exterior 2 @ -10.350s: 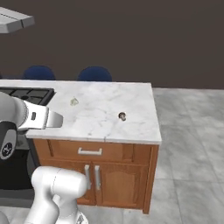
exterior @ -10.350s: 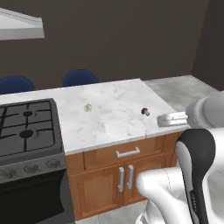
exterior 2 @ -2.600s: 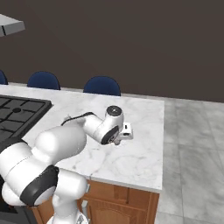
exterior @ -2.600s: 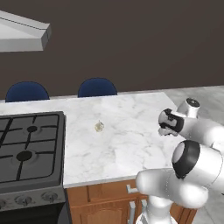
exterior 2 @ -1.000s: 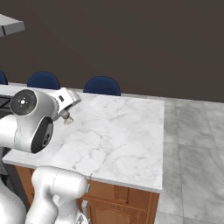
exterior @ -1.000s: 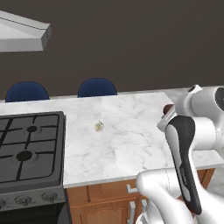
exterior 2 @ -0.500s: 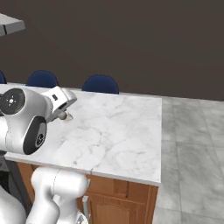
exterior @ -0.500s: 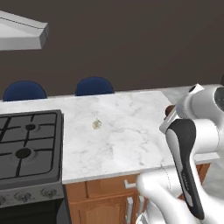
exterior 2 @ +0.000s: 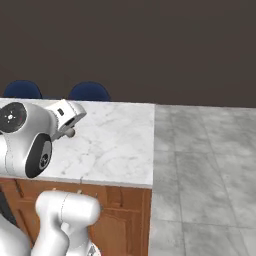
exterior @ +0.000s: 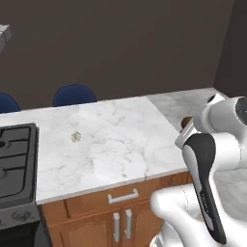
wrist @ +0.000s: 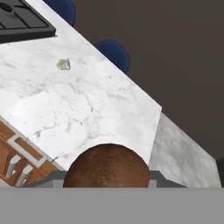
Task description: Place the beer on the top shelf of the fridge to keep it out of children's reach, and place the mushroom and garlic on lower shelves for easy access.
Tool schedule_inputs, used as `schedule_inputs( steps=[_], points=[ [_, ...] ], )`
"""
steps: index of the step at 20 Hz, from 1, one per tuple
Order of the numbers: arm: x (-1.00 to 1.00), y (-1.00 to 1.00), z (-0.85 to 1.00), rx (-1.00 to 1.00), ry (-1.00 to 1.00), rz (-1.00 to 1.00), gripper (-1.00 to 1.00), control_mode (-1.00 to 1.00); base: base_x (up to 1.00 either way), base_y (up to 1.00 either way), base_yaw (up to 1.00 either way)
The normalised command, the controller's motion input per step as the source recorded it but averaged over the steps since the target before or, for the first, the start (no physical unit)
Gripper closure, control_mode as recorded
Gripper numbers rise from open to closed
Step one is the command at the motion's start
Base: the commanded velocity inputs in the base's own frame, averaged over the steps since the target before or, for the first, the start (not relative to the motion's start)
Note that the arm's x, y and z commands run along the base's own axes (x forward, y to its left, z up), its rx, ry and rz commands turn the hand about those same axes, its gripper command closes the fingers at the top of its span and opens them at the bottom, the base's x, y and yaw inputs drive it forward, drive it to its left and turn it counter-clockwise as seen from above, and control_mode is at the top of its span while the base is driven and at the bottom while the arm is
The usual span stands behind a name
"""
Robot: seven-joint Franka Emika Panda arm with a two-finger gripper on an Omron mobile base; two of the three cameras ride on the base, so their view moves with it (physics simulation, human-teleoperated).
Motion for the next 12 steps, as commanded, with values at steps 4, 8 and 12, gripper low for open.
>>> schedule_inputs(
  steps=[4,8,12],
  points=[
    [0.00,0.00,0.00,0.00,0.00,0.00,1.00,1.00,-0.01,-0.65,-0.46],
    [0.00,0.00,0.00,0.00,0.00,0.00,1.00,1.00,0.00,-0.69,-0.50],
    [0.00,0.00,0.00,0.00,0.00,0.00,1.00,1.00,0.00,-0.70,-0.52]
  ],
)
